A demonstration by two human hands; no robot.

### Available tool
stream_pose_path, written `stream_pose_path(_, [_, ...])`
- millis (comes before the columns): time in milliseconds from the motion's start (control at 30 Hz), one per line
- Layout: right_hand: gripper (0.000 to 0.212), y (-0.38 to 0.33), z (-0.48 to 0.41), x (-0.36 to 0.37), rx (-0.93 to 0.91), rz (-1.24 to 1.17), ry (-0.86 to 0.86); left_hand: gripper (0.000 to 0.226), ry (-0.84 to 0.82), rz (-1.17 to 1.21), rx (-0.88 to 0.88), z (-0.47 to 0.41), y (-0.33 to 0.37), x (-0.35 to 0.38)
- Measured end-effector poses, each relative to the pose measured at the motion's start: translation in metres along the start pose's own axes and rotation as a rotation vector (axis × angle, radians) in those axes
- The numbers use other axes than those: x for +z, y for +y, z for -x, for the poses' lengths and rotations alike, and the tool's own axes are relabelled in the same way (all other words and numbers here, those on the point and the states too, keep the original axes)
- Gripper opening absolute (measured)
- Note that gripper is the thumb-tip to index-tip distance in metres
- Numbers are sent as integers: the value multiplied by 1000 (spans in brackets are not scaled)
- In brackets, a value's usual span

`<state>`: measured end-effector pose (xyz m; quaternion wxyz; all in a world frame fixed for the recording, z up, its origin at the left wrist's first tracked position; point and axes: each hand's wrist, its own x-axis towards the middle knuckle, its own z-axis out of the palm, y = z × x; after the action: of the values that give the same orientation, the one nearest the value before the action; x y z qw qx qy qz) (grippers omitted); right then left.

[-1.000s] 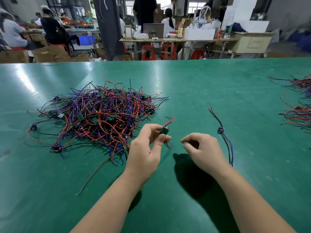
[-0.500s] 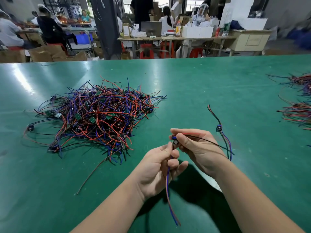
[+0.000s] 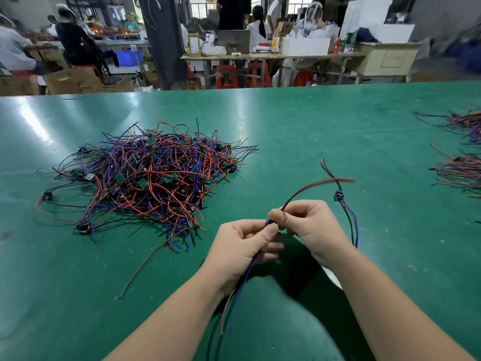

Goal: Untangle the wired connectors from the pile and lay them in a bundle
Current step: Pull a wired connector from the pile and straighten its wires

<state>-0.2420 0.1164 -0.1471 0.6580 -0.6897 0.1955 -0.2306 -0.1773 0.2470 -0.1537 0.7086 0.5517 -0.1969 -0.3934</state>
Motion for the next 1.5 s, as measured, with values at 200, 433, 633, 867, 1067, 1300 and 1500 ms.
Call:
stream_pose_path(200, [19, -8, -6, -13, 130, -166, 115, 9, -67, -68, -41, 6, 5, 9])
stream_pose_path(433, [23, -14, -14, -41, 55, -341, 470, 11, -230, -158, -116, 14, 6, 9])
stream_pose_path(633, [51, -14, -18, -43, 206, -442, 460, 9, -256, -180, -74, 15, 7, 7])
stream_pose_path(867, [9, -6, -7, -22, 339, -121, 25, 8, -162, 370, -79, 9, 25, -3])
stream_pose_path(1067, [21, -11, 4, -5, 179, -325, -199, 7, 5, 389, -52, 6, 22, -6])
stream_pose_path(1300, [9, -14, 2, 0, 170, -548, -51, 15, -149, -9, 178, 3, 2, -6])
stream_pose_path(1500, [18, -20, 1, -12, 196, -577, -40, 17, -89, -70, 27, 2, 4, -2])
